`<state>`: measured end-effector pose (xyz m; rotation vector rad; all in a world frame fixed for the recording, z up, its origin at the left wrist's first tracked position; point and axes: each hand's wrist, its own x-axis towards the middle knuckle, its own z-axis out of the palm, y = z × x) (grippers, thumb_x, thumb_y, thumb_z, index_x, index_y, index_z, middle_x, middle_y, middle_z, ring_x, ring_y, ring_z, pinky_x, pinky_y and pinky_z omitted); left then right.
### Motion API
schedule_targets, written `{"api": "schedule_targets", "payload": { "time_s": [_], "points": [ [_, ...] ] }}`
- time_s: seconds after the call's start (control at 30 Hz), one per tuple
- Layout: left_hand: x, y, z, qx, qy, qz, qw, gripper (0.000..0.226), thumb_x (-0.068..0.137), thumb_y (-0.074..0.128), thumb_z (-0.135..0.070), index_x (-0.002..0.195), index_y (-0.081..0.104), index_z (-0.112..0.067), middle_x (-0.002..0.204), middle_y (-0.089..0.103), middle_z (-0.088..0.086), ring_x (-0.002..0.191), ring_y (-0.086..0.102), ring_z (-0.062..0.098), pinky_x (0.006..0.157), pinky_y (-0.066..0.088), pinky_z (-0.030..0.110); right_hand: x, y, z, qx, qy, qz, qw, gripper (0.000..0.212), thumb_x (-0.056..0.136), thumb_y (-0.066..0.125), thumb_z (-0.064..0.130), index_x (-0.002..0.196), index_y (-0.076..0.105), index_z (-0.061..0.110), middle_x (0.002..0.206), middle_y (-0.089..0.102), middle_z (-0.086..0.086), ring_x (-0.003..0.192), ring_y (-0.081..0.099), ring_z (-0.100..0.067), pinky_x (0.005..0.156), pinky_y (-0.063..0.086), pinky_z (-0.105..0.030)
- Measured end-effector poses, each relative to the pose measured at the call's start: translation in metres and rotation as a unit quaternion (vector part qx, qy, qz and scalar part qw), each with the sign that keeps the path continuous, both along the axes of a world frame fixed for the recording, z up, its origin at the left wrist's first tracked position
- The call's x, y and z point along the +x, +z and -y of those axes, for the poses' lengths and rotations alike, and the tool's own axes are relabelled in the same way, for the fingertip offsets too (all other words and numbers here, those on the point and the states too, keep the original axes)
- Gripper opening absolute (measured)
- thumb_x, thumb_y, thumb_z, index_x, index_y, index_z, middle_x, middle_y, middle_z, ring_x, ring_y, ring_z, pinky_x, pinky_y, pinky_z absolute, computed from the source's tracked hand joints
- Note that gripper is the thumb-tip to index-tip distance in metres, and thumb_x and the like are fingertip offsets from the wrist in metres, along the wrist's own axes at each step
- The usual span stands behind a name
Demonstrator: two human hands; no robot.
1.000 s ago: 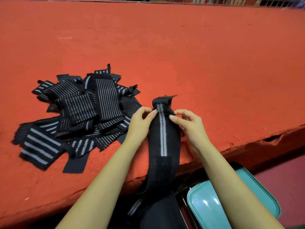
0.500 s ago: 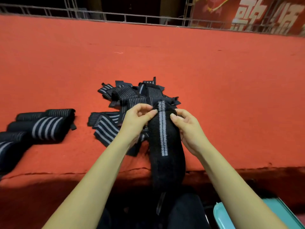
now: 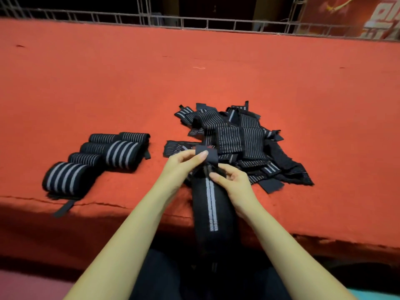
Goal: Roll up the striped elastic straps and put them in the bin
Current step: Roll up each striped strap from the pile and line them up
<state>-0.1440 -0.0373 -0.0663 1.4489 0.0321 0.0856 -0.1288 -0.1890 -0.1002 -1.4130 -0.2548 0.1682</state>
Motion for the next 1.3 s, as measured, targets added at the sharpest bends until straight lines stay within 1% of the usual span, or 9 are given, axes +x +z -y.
{"api": "schedule_targets", "payload": {
  "time_s": [0.1, 0.3, 0.47, 0.6, 0.73, 0.93, 1.1, 1.2, 1.3],
  "points": [
    [0.012, -0.008, 0.009, 0.034, 0.080, -0.006, 0.996, 0.006, 0.085, 0.070, -0.009, 0.090, 0.071, -0.007, 0.081, 0.070, -0.001, 0.068, 0.063, 0.000, 0.062, 0.045, 0.013, -0.002, -0.016, 0.001, -0.014, -0.005, -0.031, 0.999, 0.020, 0.085, 0.064, -0.005, 0.096, 0.069, 0.011, 0.092, 0.074, -0.001, 0.087, 0.067, -0.011, 0.082, 0.051, -0.023],
    [0.034, -0.025, 0.012, 0.142, 0.153, 0.038, 0.977, 0.017, 0.085, 0.070, -0.013, 0.075, 0.063, -0.024, 0.067, 0.057, -0.009, 0.066, 0.050, 0.010, 0.063, 0.041, 0.027, 0.003, -0.021, 0.002, 0.013, -0.008, -0.073, 0.997, 0.013, 0.086, 0.066, 0.002, 0.099, 0.070, 0.002, 0.093, 0.074, -0.009, 0.085, 0.069, -0.016, 0.077, 0.053, -0.024],
    [0.039, -0.030, 0.014, 0.200, 0.167, 0.063, 0.963, 0.017, 0.086, 0.068, -0.013, 0.075, 0.059, -0.023, 0.070, 0.054, 0.000, 0.057, 0.043, 0.000, 0.059, 0.037, 0.014, 0.005, -0.024, 0.004, -0.016, -0.006, -0.083, 0.996, 0.010, 0.088, 0.067, 0.009, 0.094, 0.066, 0.001, 0.088, 0.074, -0.008, 0.084, 0.069, -0.018, 0.077, 0.055, -0.029],
    [0.038, -0.030, 0.013, 0.115, 0.132, 0.043, 0.984, 0.021, 0.085, 0.070, -0.010, 0.092, 0.053, -0.020, 0.075, 0.065, -0.003, 0.060, 0.055, -0.001, 0.061, 0.043, 0.015, 0.007, -0.026, 0.004, -0.025, -0.016, -0.103, 0.994, 0.024, 0.087, 0.069, 0.010, 0.108, 0.061, 0.003, 0.089, 0.074, -0.011, 0.079, 0.070, -0.020, 0.071, 0.054, -0.030],
    [0.037, -0.034, 0.002, 0.027, 0.026, -0.096, 0.995, 0.037, 0.083, 0.074, -0.018, 0.114, 0.056, -0.011, 0.097, 0.073, 0.004, 0.082, 0.067, 0.014, 0.068, 0.048, 0.025, 0.007, -0.027, 0.005, -0.019, -0.023, -0.107, 0.994, 0.019, 0.086, 0.069, 0.008, 0.103, 0.062, 0.002, 0.085, 0.074, -0.010, 0.075, 0.070, -0.020, 0.066, 0.054, -0.028],
    [0.038, -0.034, 0.005, 0.097, 0.023, -0.053, 0.994, 0.010, 0.079, 0.076, -0.007, 0.087, 0.071, -0.008, 0.071, 0.071, -0.005, 0.062, 0.065, 0.003, 0.058, 0.047, 0.017, 0.010, -0.026, 0.003, -0.051, -0.015, -0.090, 0.995, 0.007, 0.088, 0.068, 0.020, 0.088, 0.067, 0.013, 0.078, 0.069, -0.003, 0.070, 0.063, -0.012, 0.064, 0.048, -0.025],
    [0.042, -0.036, 0.010, 0.242, 0.043, -0.006, 0.969, 0.017, 0.088, 0.068, -0.027, 0.075, 0.071, -0.018, 0.070, 0.068, -0.007, 0.065, 0.057, 0.004, 0.066, 0.046, 0.029, 0.008, -0.024, 0.003, -0.032, -0.020, -0.086, 0.996, 0.029, 0.093, 0.063, 0.019, 0.067, 0.058, 0.007, 0.063, 0.056, -0.001, 0.058, 0.050, -0.010, 0.054, 0.039, -0.023],
    [0.042, -0.038, 0.011, 0.225, 0.052, 0.012, 0.973, 0.016, 0.091, 0.064, -0.025, 0.077, 0.071, -0.025, 0.078, 0.071, -0.006, 0.075, 0.062, 0.007, 0.078, 0.050, 0.035, 0.008, -0.025, 0.004, -0.021, -0.004, -0.082, 0.996, 0.036, 0.090, 0.067, 0.022, 0.081, 0.055, -0.011, 0.073, 0.055, -0.015, 0.067, 0.049, -0.024, 0.059, 0.041, -0.031],
    [0.039, -0.037, 0.014, 0.203, 0.072, 0.036, 0.976, 0.015, 0.091, 0.064, -0.023, 0.082, 0.070, -0.032, 0.081, 0.071, -0.013, 0.079, 0.064, 0.003, 0.079, 0.050, 0.028, 0.007, -0.024, 0.007, 0.006, 0.030, -0.094, 0.995, 0.019, 0.090, 0.063, 0.007, 0.103, 0.066, -0.007, 0.098, 0.072, -0.017, 0.088, 0.068, -0.026, 0.081, 0.056, -0.034]
  ]
}}
